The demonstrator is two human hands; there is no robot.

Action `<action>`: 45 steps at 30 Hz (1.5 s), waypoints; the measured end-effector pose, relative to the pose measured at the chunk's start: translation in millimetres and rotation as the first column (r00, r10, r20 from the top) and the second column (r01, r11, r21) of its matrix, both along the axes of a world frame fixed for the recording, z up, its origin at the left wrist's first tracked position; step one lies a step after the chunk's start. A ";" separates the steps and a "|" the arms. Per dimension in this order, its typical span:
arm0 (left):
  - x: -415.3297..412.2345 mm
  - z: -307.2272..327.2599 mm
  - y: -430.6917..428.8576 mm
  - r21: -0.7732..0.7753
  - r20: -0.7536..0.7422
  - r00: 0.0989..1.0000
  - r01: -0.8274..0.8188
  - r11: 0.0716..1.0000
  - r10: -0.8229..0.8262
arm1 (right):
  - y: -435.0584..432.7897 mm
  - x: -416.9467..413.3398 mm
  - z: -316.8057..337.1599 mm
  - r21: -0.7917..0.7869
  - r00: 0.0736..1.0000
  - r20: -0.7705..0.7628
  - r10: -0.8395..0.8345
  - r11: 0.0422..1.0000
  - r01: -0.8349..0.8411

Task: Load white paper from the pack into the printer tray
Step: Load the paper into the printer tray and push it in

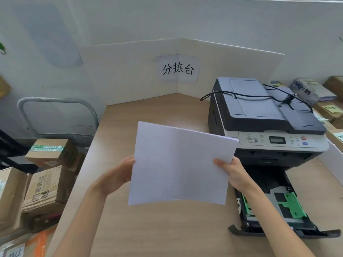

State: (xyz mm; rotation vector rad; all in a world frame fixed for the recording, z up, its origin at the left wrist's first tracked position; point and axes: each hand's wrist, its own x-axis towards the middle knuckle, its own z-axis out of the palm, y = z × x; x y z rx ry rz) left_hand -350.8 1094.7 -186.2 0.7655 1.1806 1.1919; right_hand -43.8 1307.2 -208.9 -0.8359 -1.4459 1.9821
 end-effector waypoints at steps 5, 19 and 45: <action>20.4 -6.5 16.2 -0.205 -0.252 0.963 0.042 0.978 -0.095 | -1.7 -1.8 -7.8 0.060 0.994 0.105 0.005 0.998 -0.012; 53.0 -89.3 41.7 -0.002 -0.473 0.797 -0.428 0.904 0.376 | 2.9 0.3 -52.7 0.071 0.957 0.243 -0.158 0.987 0.145; 53.8 -129.3 53.8 -0.266 -0.509 0.813 -0.461 0.847 0.283 | 24.6 11.4 -74.3 0.108 0.873 0.485 0.058 0.986 -0.125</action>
